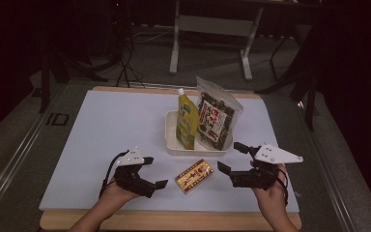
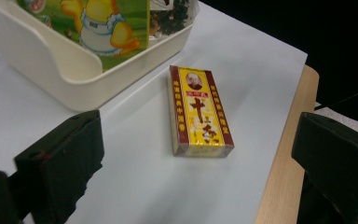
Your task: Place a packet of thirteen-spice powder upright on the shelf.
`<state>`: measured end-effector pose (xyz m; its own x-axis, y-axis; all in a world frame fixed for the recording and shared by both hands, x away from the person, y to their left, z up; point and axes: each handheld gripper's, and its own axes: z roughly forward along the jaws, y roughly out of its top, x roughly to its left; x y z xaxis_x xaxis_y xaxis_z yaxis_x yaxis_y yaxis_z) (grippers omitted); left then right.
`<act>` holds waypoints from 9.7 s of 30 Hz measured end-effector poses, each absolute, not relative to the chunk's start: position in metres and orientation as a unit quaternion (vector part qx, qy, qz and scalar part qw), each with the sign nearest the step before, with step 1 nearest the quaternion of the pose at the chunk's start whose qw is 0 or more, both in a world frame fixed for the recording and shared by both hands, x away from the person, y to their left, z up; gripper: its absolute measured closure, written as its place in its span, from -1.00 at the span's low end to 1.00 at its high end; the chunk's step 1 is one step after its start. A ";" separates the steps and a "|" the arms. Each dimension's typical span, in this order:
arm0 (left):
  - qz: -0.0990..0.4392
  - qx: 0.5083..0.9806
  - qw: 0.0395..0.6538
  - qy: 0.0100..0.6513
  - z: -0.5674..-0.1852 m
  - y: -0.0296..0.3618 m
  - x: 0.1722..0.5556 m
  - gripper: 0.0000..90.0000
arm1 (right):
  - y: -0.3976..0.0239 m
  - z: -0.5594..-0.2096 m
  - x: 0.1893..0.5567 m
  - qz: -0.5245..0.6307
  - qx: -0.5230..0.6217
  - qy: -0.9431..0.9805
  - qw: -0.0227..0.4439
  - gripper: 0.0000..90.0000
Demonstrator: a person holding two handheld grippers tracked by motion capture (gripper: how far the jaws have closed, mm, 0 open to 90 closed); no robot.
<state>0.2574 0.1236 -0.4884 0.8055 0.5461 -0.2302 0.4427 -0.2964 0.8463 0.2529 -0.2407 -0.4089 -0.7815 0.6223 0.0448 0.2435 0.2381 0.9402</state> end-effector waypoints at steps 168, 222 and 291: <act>0.176 0.689 0.655 0.254 -0.492 0.036 0.248 -0.42 | -0.178 -0.412 0.239 0.552 0.409 0.719 0.107 0.51; 0.181 0.737 0.532 0.377 -0.513 0.147 0.241 -1.00 | -0.093 -0.391 0.296 0.553 0.415 0.674 0.259 0.51; 0.182 0.738 0.534 0.370 -0.518 0.144 0.242 -1.00 | -0.042 -0.485 0.360 0.472 0.503 0.677 0.257 0.20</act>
